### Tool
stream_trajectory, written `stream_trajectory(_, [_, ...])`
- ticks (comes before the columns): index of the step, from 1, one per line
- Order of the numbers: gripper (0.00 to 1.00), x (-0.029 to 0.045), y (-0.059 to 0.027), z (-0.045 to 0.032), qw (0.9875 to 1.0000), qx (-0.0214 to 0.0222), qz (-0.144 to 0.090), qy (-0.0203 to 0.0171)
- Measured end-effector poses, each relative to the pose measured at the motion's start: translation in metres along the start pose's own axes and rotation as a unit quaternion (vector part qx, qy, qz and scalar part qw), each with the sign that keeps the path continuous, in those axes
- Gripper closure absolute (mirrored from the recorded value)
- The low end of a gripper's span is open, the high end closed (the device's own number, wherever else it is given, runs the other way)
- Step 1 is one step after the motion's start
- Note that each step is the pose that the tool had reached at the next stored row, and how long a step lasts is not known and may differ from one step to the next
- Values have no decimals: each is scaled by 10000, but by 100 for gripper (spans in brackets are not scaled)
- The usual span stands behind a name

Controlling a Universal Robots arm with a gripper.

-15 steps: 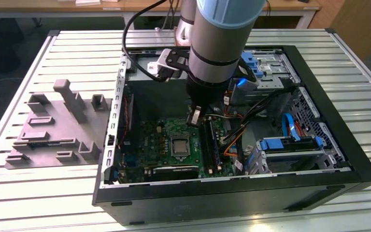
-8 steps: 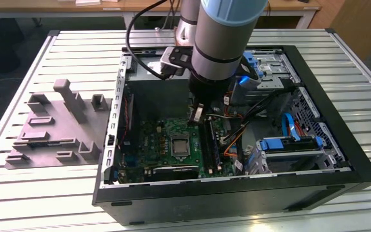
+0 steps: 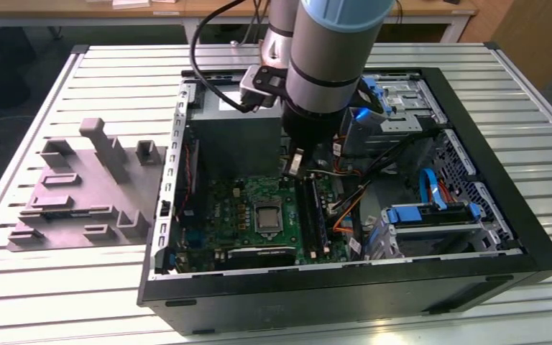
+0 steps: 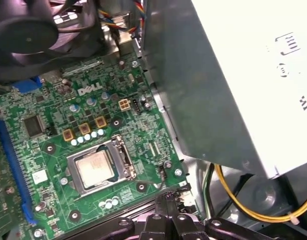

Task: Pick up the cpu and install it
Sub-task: 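Install the first cpu locking lever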

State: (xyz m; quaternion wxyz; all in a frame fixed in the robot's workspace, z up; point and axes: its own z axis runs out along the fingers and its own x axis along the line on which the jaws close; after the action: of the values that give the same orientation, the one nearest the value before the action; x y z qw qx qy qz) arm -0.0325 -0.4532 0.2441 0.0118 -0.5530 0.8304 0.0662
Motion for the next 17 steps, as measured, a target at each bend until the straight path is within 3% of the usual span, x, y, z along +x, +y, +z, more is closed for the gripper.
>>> stream_trajectory(8, [89,-79,47,25,10000,0,0,0])
stream_trajectory(14, [89,-66,102,41,10000,-2,-29,6])
stream_trajectory(17, [89,-50,102,40,10000,4,-62,32])
